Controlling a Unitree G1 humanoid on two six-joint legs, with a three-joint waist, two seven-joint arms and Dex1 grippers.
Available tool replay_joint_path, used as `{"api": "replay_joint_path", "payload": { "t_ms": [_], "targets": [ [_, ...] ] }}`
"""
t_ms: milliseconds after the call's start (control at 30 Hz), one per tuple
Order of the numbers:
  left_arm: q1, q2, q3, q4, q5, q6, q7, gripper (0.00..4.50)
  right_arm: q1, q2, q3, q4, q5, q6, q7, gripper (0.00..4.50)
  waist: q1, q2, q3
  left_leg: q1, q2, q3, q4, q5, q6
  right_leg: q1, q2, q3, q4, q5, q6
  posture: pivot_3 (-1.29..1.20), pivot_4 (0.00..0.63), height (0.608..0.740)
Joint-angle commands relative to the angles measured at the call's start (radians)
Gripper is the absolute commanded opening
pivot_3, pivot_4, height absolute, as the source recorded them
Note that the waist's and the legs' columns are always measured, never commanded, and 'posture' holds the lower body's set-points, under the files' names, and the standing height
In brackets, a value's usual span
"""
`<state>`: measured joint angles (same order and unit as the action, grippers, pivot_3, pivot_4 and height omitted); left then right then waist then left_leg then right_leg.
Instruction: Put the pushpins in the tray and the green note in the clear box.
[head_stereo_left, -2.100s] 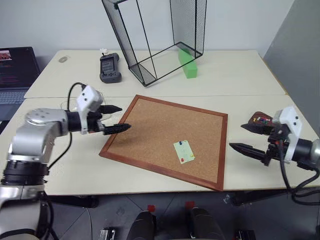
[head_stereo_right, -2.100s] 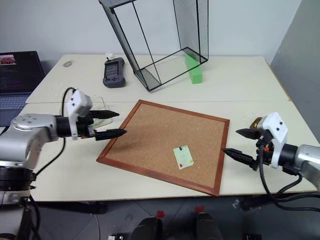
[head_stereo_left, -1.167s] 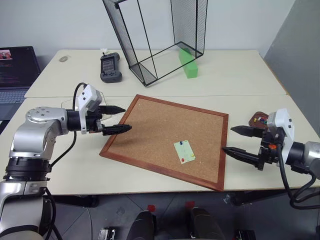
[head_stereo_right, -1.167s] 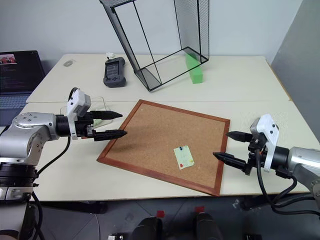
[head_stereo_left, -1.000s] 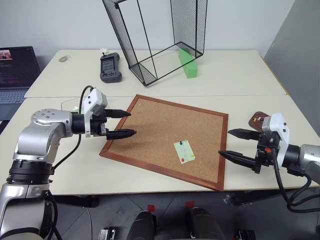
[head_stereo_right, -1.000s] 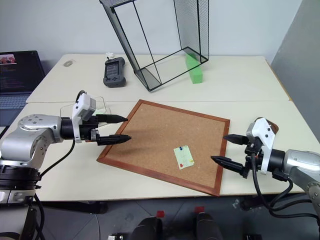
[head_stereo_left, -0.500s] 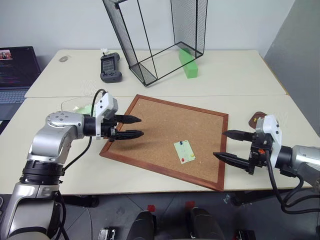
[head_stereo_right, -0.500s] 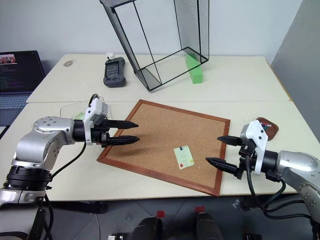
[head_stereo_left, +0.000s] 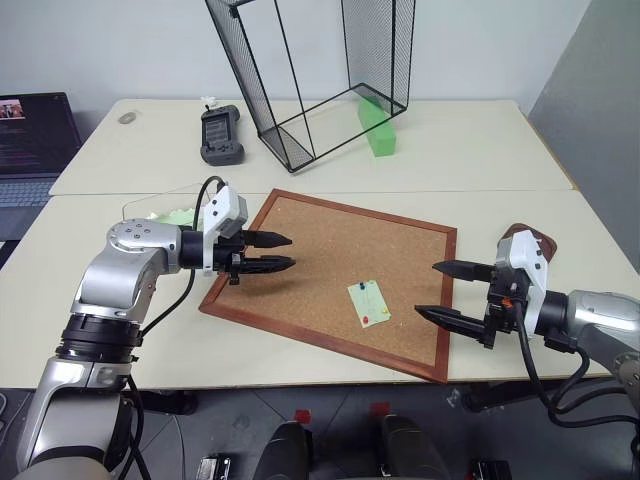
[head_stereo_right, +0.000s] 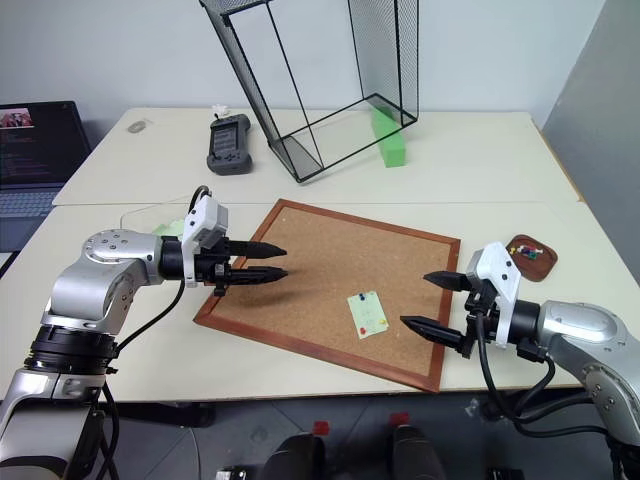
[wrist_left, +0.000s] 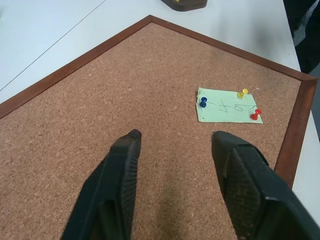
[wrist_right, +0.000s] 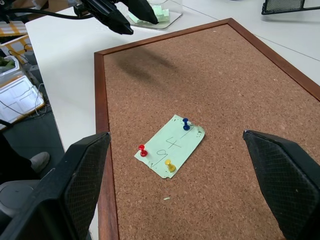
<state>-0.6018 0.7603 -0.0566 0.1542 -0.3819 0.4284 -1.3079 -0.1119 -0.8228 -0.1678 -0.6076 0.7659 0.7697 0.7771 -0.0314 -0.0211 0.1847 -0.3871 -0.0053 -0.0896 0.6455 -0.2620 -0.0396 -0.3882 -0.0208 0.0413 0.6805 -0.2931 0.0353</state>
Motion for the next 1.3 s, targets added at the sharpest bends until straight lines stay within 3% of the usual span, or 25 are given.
{"api": "replay_joint_path", "payload": {
  "t_ms": [33, 267, 600, 767, 867, 967, 1300],
  "targets": [
    [-0.02, 0.006, 0.011, -0.007, -0.005, -0.006, -0.011, 3.29, -0.026, 0.005, 0.005, -0.021, 0.001, -0.015, -0.005, 4.5, 0.0, 0.0, 0.0, 0.0, 0.0, 0.0, 0.0, 0.0, 0.0, 0.0, 0.0, 0.0, 0.0, 0.0, 0.0, 0.0, 0.15, 0.74],
    [-0.022, 0.009, 0.013, -0.004, -0.004, 0.0, -0.018, 4.49, -0.035, 0.004, 0.007, -0.019, 0.008, -0.009, -0.006, 4.5, 0.0, 0.0, 0.0, 0.0, 0.0, 0.0, 0.0, 0.0, 0.0, 0.0, 0.0, 0.0, 0.0, 0.0, 0.0, 0.0, 0.15, 0.74],
    [-0.042, -0.033, -0.044, 0.073, 0.095, -0.168, -0.02, 4.49, -0.067, 0.016, 0.116, 0.009, -0.096, -0.09, 0.029, 4.5, 0.0, 0.0, 0.0, 0.0, 0.0, 0.0, 0.0, 0.0, 0.0, 0.0, 0.0, 0.0, 0.0, 0.0, 0.0, 0.0, 0.15, 0.74],
    [-0.05, -0.098, -0.083, 0.156, 0.128, -0.247, -0.026, 4.49, -0.13, 0.069, 0.21, 0.093, -0.177, -0.162, 0.048, 4.5, -0.001, 0.0, 0.0, 0.0, 0.0, 0.0, 0.0, 0.0, 0.0, 0.0, 0.0, 0.0, 0.0, 0.0, 0.0, 0.0, 0.15, 0.74],
    [-0.057, -0.15, -0.079, 0.202, 0.125, -0.27, -0.012, 4.1, -0.18, 0.118, 0.258, 0.152, -0.224, -0.2, 0.04, 4.5, -0.001, 0.0, 0.0, 0.0, 0.0, 0.0, 0.001, 0.0, 0.0, 0.0, 0.0, 0.0, 0.001, 0.0, 0.0, 0.0, 0.15, 0.74],
    [-0.065, -0.197, -0.064, 0.225, 0.115, -0.27, 0.017, 3.42, -0.221, 0.175, 0.299, 0.206, -0.266, -0.23, 0.032, 4.5, -0.001, 0.0, 0.0, 0.0, -0.001, 0.0, 0.001, 0.0, 0.0, 0.0, 0.0, 0.0, 0.001, 0.0, 0.0, 0.0, 0.15, 0.74],
    [-0.049, -0.24, -0.056, 0.249, 0.142, -0.293, 0.083, 1.45, -0.287, 0.298, 0.384, 0.33, -0.374, -0.307, 0.036, 4.5, -0.001, 0.0, 0.0, 0.0, 0.0, -0.002, 0.001, 0.0, 0.0, 0.0, 0.0, -0.001, 0.001, 0.0, 0.0, 0.0, 0.15, 0.74]
  ]
}}
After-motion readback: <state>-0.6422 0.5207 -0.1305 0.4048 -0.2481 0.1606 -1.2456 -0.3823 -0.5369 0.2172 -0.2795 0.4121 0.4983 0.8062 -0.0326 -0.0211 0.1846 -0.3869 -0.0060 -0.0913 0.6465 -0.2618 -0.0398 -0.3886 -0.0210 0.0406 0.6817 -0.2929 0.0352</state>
